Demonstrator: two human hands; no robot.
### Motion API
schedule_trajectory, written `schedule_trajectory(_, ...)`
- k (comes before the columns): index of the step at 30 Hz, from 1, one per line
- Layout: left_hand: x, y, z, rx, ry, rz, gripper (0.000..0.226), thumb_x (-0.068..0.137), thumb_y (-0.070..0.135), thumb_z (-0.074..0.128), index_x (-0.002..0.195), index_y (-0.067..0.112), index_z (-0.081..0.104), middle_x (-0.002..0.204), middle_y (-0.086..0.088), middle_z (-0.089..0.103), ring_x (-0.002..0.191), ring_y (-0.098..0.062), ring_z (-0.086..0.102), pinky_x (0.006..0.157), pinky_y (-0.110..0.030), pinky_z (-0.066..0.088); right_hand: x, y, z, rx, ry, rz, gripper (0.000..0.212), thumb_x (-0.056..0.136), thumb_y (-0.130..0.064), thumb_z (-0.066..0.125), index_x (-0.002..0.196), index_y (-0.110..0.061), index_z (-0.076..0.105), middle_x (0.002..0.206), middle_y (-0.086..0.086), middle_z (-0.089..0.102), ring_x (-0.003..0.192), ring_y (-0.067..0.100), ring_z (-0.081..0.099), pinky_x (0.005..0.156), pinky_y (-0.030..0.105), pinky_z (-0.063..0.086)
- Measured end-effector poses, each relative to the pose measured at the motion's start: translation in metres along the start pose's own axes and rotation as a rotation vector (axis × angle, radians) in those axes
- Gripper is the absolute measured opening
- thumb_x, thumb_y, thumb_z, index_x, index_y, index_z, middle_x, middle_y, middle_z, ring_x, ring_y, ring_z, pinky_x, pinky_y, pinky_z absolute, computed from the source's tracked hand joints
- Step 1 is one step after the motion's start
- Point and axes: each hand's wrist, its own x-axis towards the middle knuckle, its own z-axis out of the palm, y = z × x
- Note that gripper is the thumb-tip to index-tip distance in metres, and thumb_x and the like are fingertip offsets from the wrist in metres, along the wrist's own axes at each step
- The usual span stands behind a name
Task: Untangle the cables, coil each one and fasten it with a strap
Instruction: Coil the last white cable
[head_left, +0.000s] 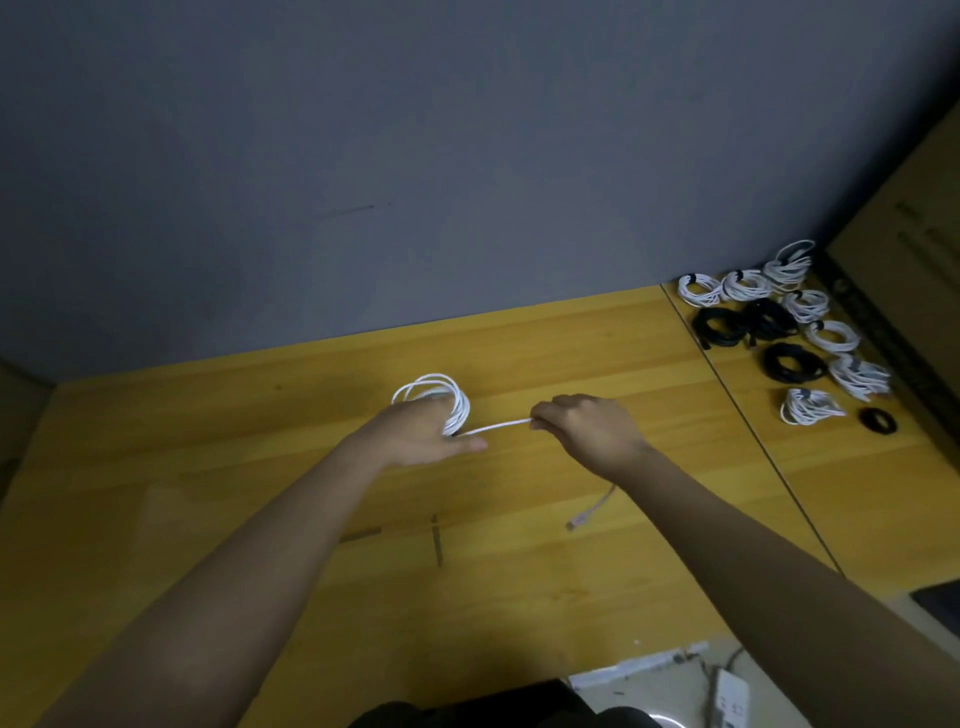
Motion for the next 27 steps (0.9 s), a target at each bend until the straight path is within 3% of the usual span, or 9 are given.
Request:
schedule_trajectory(2,-0.001,0.001,0.001,-0.012,0.004,0.021,0.054,0.085,0.069,0.048,0.080,0.015,0.045,0.074,0.004,0.048,0.071,-0.017,0.050,0.067,-0.034,0.040,0.001,0.010,0.005,-0.103,0.054,-0.020,0.009,0.087,-0.016,0.067,0.095,-0.018,0.067,0.081,0.007,0.065,0.077,0.031,0.063,0.058,0.030,0.042)
schedule_trajectory(4,-0.007,0.008,-0.003,-0.243,-0.034,0.062,0.045,0.091,0.056,0.052,0.076,0.015,0.046,0.070,0.005,0.048,0.063,-0.012,0.049,0.060,-0.028,0.038,0.005,0.015,0.011,-0.199,0.153,0.025,0.013,0.072,-0.014,0.075,0.079,-0.023,0.070,0.068,0.003,0.061,0.068,0.029,0.062,0.069,0.038,0.053)
schedule_trajectory(7,-0.018,0.025,-0.013,-0.649,-0.168,0.089,0.031,0.096,0.035,0.054,0.074,0.014,0.050,0.056,0.006,0.044,0.043,-0.007,0.035,0.045,-0.020,0.029,0.016,0.011,0.008,-0.259,0.282,0.049,0.010,0.072,-0.023,0.063,0.075,-0.024,0.072,0.070,0.004,0.061,0.075,0.030,0.063,0.090,0.056,0.048)
schedule_trajectory(10,-0.024,0.037,-0.021,-0.847,-0.231,0.148,0.036,0.096,0.026,0.055,0.065,0.014,0.042,0.046,0.003,0.027,0.039,-0.010,0.021,0.042,-0.023,0.018,0.024,0.001,0.013,-0.199,0.273,0.062,0.025,0.083,-0.025,0.047,0.082,-0.022,0.072,0.077,0.005,0.063,0.083,0.029,0.064,0.096,0.058,0.043)
schedule_trajectory(14,-0.028,0.042,-0.028,-1.104,-0.201,0.214,0.035,0.086,0.030,0.054,0.057,0.016,0.042,0.040,0.005,0.024,0.033,-0.008,0.018,0.039,-0.020,0.016,0.034,-0.021,0.026,0.316,0.204,0.099,0.026,0.089,-0.008,0.039,0.097,-0.010,0.063,0.091,0.009,0.066,0.099,0.032,0.058,0.107,0.044,0.028)
schedule_trajectory(16,-0.025,0.041,-0.030,-1.284,-0.084,0.221,0.030,0.085,0.030,0.051,0.058,0.017,0.046,0.038,0.006,0.025,0.031,-0.007,0.019,0.040,-0.021,0.018,0.033,-0.032,0.028,0.635,0.117,0.150,0.021,0.095,-0.003,0.037,0.101,-0.005,0.058,0.089,0.009,0.066,0.092,0.030,0.058,0.095,0.036,0.036)
schedule_trajectory(18,-0.020,0.041,-0.032,-1.412,0.042,0.221,0.026,0.088,0.030,0.051,0.069,0.013,0.045,0.040,0.006,0.028,0.032,-0.007,0.022,0.040,-0.021,0.022,0.028,-0.049,0.027,0.828,0.133,0.204,0.018,0.101,-0.011,0.037,0.094,-0.008,0.053,0.072,0.000,0.059,0.072,0.023,0.059,0.071,0.035,0.045)
schedule_trajectory(21,-0.010,0.042,-0.032,-1.364,0.208,0.220,0.025,0.100,0.026,0.043,0.082,0.008,0.044,0.047,0.007,0.034,0.038,-0.009,0.028,0.043,-0.019,0.028,0.023,-0.068,0.027,1.020,0.144,0.292,0.021,0.104,-0.018,0.034,0.087,-0.023,0.046,0.060,-0.004,0.052,0.058,0.022,0.062,0.057,0.036,0.046)
schedule_trajectory(27,0.007,0.049,-0.019,-1.111,0.298,0.136,0.030,0.105,0.032,0.032,0.086,0.010,0.040,0.059,0.003,0.041,0.048,-0.010,0.040,0.056,-0.021,0.040,0.018,-0.076,0.018,0.981,-0.058,0.270,0.024,0.101,-0.010,0.037,0.124,-0.015,0.042,0.068,0.002,0.051,0.063,0.025,0.056,0.069,0.049,0.052)
